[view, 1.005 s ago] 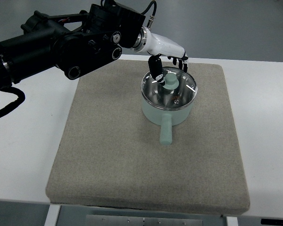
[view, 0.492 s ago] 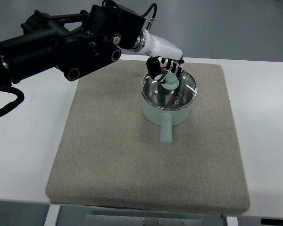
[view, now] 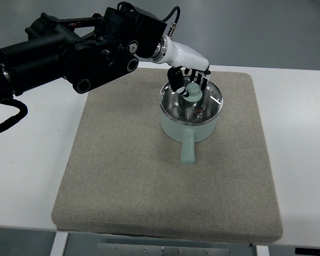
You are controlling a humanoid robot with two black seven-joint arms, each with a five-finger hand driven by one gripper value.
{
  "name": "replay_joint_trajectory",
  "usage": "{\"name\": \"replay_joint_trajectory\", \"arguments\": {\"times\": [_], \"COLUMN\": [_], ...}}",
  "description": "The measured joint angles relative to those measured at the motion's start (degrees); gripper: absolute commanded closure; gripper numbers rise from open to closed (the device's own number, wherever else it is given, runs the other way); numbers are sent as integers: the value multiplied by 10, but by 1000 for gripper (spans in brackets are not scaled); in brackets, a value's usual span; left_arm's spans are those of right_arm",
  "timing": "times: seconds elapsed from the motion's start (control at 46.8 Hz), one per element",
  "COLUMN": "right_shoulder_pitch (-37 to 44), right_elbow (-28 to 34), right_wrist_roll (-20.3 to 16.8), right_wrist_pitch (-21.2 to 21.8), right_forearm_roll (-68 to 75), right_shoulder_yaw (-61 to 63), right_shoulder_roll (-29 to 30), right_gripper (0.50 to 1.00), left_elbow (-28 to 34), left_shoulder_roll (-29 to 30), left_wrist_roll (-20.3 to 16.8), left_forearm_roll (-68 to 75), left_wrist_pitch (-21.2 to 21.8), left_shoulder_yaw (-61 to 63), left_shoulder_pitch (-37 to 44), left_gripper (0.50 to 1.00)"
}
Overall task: Place lid left of pot with left hand
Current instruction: 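Lower the left hand onto the lid and grasp its mint-green knob, then lift the glass lid off the saucepan with the left hand, then carry the lid beside the saucepan and lower it onto the board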
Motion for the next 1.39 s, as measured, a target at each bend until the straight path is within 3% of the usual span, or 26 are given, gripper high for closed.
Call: {"name": "replay_joint_trajectory", "arguments": {"times": [0.043, 0.749, 0.984, 1.241, 1.39], "right_shoulder_pitch": [0, 0, 0, 0, 0], "right_elbow": [0, 0, 0, 0, 0], "right_wrist_roll": [0, 0, 0, 0, 0], "right_wrist_pitch": [0, 0, 0, 0, 0], "right_forearm_roll": [0, 0, 0, 0, 0], "right_shoulder_yaw": [0, 0, 0, 0, 0], "right_shoulder_roll": [0, 0, 0, 0, 0], "right_gripper": [576, 576, 576, 576, 576], "left_elbow": [0, 0, -6, -59, -68], "left_shoulder_roll": [0, 14, 59, 183, 223], "left_wrist_roll": [0, 1, 1, 1, -1], "left_forearm_roll": [3, 25, 23, 24, 25], "left_wrist_pitch": [0, 0, 0, 7, 26], "left_shoulder_yaw": [2, 1, 0, 3, 2], "left_shoulder_pitch": [-1, -36, -52, -29, 17], "left_gripper": [1000, 1000, 1000, 1000, 1000]}}
